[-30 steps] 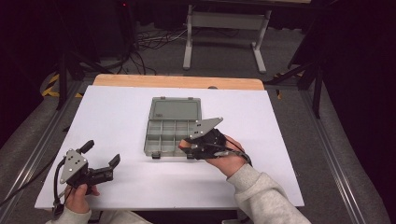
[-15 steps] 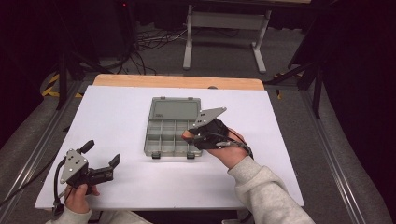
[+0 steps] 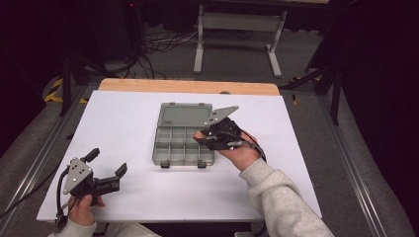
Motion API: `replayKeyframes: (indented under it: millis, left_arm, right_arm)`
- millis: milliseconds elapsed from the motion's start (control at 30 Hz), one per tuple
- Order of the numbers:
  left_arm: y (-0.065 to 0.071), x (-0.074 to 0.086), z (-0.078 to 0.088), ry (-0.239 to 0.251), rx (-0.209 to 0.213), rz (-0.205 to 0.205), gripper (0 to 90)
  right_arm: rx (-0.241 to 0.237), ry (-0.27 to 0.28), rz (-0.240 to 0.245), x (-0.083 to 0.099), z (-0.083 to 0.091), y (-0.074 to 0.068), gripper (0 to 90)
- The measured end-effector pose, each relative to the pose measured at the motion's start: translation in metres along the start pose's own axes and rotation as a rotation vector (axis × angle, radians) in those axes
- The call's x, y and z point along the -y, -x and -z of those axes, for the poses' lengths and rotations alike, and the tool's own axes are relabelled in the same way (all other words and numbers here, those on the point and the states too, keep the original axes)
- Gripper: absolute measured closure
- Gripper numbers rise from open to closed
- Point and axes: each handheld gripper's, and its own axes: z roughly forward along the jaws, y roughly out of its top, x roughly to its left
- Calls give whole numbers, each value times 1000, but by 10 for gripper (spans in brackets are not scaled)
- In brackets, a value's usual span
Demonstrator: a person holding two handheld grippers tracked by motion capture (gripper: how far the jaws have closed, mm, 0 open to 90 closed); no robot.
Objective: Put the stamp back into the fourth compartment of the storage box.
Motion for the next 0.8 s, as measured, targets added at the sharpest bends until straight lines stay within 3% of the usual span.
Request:
replayKeyframes:
  millis: [800]
  left_arm:
    - [0,0,0,1,0,5,2]
  right_arm:
    - [38,-37,-68,1,-19,33,654]
